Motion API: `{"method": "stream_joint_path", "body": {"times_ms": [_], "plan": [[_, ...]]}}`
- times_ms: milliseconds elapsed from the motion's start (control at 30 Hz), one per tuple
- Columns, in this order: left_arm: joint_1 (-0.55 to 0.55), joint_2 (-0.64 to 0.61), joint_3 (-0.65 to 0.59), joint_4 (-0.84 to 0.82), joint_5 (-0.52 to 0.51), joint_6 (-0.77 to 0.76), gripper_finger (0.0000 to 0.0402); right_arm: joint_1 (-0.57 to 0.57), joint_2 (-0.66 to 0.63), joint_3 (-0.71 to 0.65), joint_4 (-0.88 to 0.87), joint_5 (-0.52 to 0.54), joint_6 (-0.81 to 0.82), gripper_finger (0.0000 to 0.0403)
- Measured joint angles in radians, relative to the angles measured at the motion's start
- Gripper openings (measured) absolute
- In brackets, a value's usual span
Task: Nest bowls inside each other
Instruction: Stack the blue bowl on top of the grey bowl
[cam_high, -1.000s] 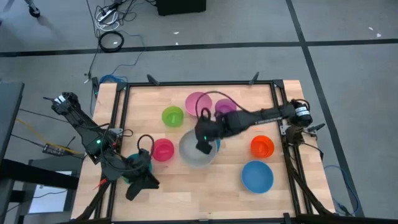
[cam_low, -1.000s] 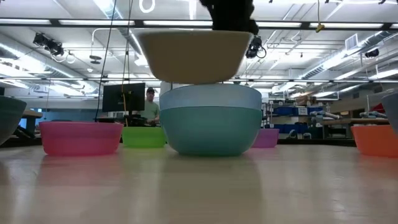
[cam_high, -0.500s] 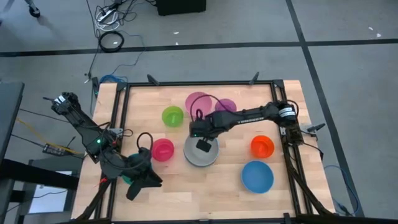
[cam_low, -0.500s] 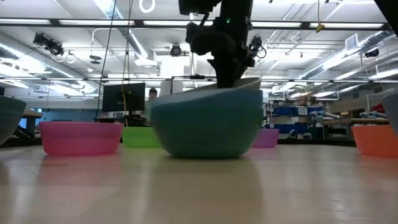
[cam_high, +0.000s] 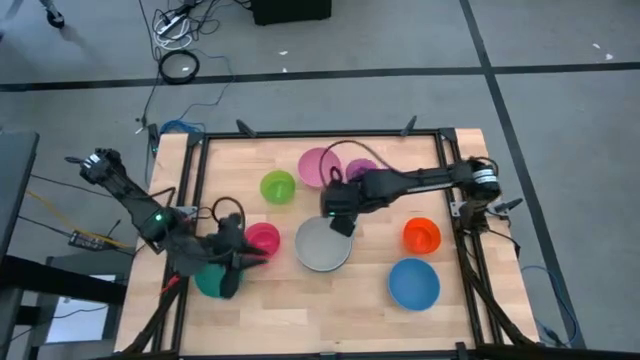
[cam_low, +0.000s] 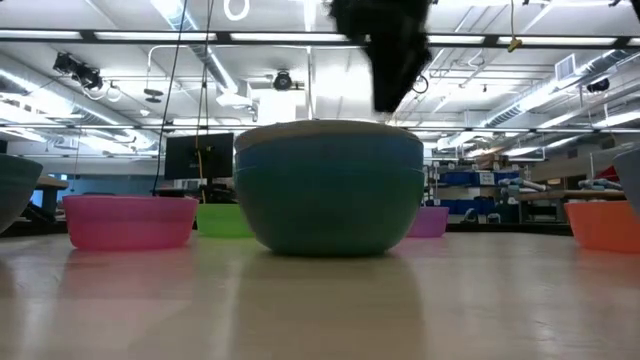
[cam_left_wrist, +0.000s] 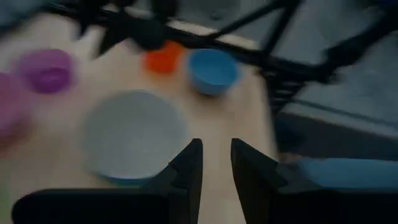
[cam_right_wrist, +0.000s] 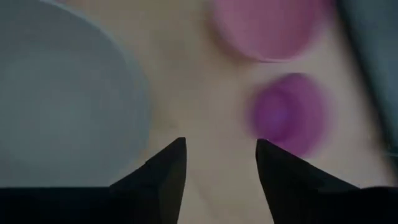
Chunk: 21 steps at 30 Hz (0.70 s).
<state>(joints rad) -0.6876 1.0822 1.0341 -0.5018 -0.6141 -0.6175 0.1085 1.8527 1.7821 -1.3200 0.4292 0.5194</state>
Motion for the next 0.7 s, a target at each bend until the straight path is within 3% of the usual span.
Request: {"method": "stream_joint_path", "body": {"times_ms": [200, 433, 567, 700], "plan": [[0.061, -0.035, 0.000, -0.339, -0.008, 0.005, 0.0092, 0.081, -0.158, -0.003, -0.260, 0.241, 0.116, 0.0178], [0.111, -0.046, 0.014, -0.594, 0.021, -0.022, 0.0092, 0.194, -0.449, -0.131, -0.242, 0.218, 0.375, 0.0166], [0.144, -0.040, 0.056, -0.807, 0.196, -0.030, 0.0092, 0.263, -0.578, -0.257, -0.226, 0.202, 0.539, 0.0165], [0.150, -0.045, 0.063, -0.908, 0.392, 0.016, 0.0092, 0.304, -0.636, -0.401, -0.206, 0.196, 0.665, 0.0164]]}}
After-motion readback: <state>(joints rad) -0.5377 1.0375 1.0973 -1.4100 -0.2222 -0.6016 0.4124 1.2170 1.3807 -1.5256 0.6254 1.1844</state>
